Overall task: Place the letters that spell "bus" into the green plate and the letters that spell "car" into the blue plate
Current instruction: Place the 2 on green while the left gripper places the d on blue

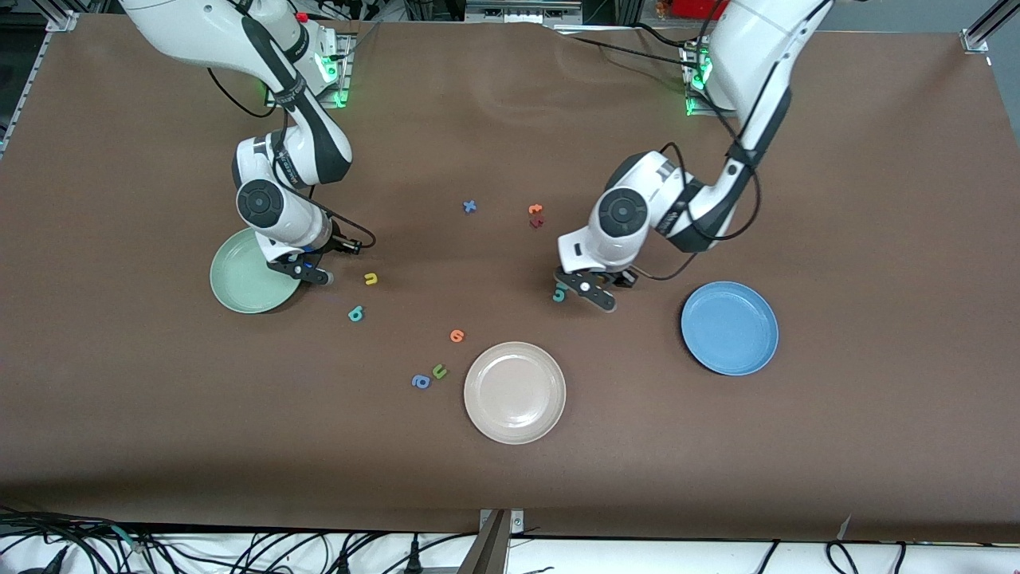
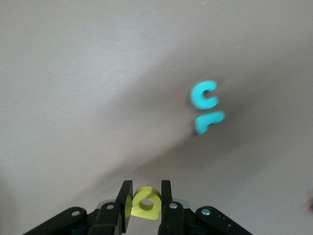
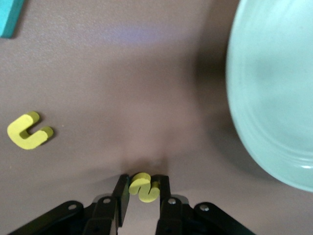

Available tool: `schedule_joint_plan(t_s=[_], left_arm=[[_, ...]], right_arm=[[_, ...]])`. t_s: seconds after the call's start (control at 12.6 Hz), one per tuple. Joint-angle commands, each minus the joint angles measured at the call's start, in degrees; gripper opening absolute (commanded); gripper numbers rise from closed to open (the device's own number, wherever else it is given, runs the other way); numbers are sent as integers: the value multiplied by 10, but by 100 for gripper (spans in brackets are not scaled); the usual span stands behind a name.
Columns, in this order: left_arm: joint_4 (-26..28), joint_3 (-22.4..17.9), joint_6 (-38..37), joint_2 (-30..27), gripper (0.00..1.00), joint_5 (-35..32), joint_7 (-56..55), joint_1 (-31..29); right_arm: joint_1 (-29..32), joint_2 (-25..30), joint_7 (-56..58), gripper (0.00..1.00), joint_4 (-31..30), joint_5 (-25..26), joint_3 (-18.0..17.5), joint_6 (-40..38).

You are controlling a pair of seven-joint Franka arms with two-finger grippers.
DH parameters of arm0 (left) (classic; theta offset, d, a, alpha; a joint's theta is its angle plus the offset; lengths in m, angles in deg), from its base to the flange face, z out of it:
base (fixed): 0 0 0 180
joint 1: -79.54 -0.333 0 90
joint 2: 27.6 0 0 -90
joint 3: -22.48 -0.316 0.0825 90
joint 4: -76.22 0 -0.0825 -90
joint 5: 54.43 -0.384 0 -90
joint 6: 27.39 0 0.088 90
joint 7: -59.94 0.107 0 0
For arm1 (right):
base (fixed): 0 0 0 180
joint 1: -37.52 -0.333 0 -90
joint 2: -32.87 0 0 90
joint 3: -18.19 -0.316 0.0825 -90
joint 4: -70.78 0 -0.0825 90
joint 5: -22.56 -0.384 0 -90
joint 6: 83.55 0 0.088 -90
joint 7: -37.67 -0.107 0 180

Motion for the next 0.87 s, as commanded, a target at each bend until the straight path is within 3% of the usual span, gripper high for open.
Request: schedule_joint_plan(t_s=[0.0, 0.24, 0.4, 0.63, 0.79], left_arm=[[6, 3, -44, -30, 14, -18, 95, -71], [8, 0, -47, -25, 14, -21, 167, -136], [8, 0, -47, -23, 15, -71, 171, -147], [-8, -5, -38, -10, 15, -140, 168, -154], [-17, -5, -27, 1, 17, -185, 165, -171]], right_arm=[[1, 31, 10, 28, 9, -5, 8, -48], [1, 42, 61, 28, 49, -5, 45, -130], [1, 45, 126, 28, 76, -5, 84, -186], [3, 40, 252, 28, 77, -5, 163, -190], [8, 24, 317, 28, 77, -5, 192, -179]])
